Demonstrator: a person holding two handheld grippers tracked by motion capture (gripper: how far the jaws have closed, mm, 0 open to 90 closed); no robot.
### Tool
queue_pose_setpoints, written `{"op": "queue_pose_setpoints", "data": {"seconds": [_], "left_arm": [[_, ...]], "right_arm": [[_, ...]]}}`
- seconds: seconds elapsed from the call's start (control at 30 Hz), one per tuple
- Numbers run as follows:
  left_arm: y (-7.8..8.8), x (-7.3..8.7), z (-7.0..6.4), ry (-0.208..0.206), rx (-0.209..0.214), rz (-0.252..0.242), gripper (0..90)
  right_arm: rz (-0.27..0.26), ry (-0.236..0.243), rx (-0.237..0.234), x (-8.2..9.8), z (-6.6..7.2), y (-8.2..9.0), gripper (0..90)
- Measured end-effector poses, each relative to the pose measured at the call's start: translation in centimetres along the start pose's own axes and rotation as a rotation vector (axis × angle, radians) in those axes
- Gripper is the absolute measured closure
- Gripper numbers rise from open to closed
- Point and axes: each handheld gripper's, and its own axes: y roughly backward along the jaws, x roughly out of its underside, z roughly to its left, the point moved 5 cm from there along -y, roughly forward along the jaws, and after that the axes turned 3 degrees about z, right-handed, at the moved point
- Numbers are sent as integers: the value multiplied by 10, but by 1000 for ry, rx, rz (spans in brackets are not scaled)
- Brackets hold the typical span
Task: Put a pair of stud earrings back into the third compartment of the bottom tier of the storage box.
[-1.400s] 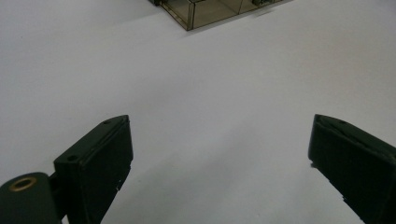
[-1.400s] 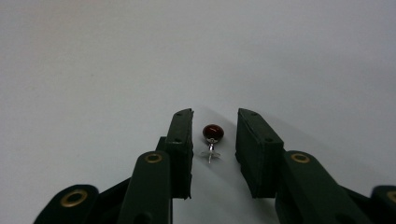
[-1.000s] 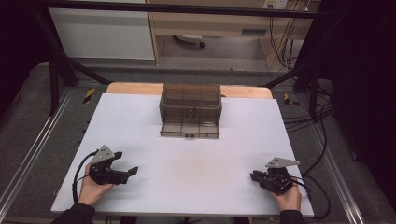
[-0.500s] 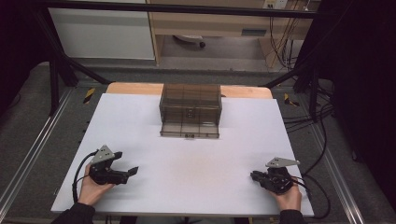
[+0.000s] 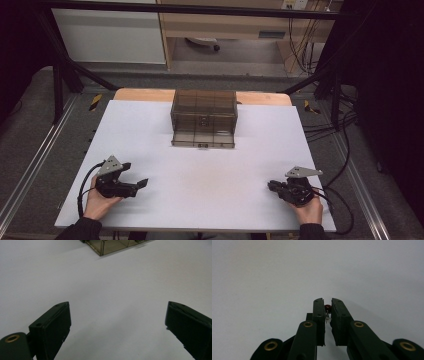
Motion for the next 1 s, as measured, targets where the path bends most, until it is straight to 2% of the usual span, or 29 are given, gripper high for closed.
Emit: {"op": "queue_pose_setpoints", "data": {"seconds": [0.17, 0.57, 1.0], "left_arm": [[0, 0, 0, 0, 0, 0, 62], [0, 0, 0, -1, 0, 3, 63], [-1, 0, 0, -1, -1, 4, 62]], "right_arm": [[-9, 17, -4, -6, 2, -1, 823], [-32, 21, -12, -22, 8, -3, 825], [-51, 38, -37, -45, 21, -14, 825]]}}
